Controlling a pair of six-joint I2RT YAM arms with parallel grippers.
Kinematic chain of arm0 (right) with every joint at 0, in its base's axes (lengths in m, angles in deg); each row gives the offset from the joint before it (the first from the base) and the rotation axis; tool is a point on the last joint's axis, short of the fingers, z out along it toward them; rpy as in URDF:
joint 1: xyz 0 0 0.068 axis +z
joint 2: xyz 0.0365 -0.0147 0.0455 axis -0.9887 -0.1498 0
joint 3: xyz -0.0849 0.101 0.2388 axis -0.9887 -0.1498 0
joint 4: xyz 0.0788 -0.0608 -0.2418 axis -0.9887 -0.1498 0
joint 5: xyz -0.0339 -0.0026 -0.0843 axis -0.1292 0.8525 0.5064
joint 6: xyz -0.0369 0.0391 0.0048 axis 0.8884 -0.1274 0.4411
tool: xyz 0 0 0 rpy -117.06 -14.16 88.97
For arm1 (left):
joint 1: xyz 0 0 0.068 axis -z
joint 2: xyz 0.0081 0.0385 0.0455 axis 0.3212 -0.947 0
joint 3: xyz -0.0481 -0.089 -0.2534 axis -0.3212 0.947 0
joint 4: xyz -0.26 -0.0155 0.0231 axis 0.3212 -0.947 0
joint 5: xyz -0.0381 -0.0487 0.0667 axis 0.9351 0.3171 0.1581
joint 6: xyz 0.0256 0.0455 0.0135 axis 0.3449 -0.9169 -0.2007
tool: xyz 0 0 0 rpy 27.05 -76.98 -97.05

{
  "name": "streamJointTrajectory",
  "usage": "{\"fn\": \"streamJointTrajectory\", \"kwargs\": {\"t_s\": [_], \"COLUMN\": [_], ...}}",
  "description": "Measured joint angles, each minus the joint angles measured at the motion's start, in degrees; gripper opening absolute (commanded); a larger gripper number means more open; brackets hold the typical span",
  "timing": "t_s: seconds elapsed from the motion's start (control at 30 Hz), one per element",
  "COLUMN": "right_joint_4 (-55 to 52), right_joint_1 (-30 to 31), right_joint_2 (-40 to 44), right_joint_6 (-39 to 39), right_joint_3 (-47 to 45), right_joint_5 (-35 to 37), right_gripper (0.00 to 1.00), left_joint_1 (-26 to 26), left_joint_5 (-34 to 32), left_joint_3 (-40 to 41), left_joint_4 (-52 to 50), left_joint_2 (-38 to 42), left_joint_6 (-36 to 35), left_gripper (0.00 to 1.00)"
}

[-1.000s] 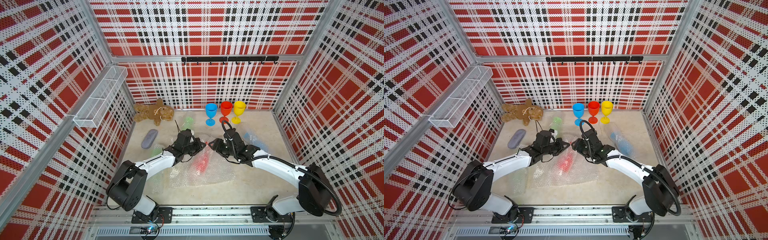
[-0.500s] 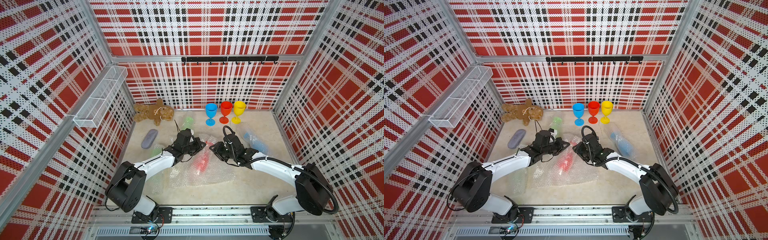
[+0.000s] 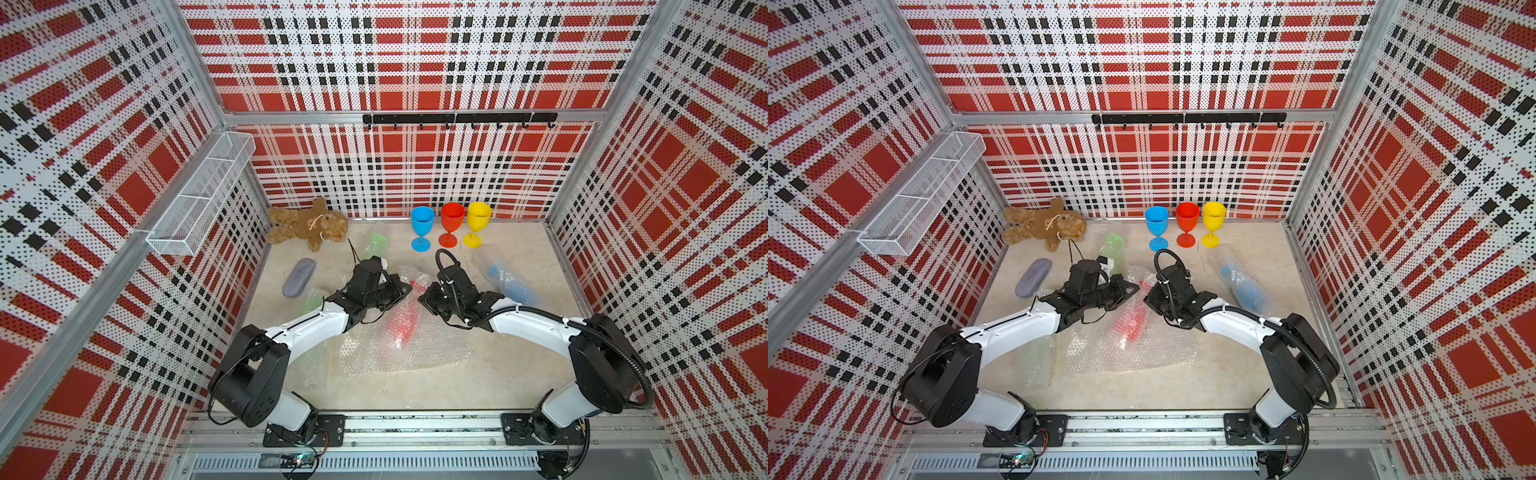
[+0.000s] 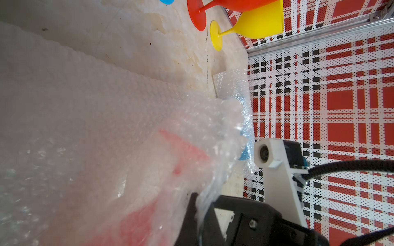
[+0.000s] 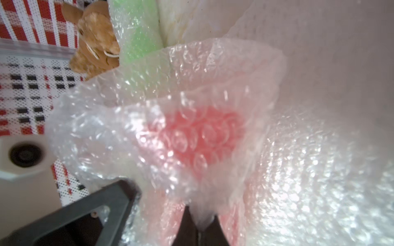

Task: Unpack wine glasses from bubble wrap
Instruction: Unwrap the bubble wrap.

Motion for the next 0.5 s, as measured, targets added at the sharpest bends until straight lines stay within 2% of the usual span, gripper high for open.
{"fn": "streamJointTrajectory", "kwargs": {"t_s": [0.23, 0.5], "right_joint_4": [-2.6, -5.1], "right_joint_1": [-3.7, -6.8], "right_joint_2": [0.0, -0.3], "right_joint_6": [9.0, 20.4], "right_joint_3": [0.3, 3.7], "right_joint_5": [-1.9, -8.4], "right_gripper": [0.00, 0.00], "left_joint_1": [-3.9, -9.0], "left_joint_5": [-1.9, -0.7], "left_joint_3": [-0.1, 0.5], "left_joint_4": [-7.1, -12.4], "left_joint_2": [3.2, 5.2], "left_joint_6": [-2.5, -6.4], "left_gripper": [0.00, 0.00]}}
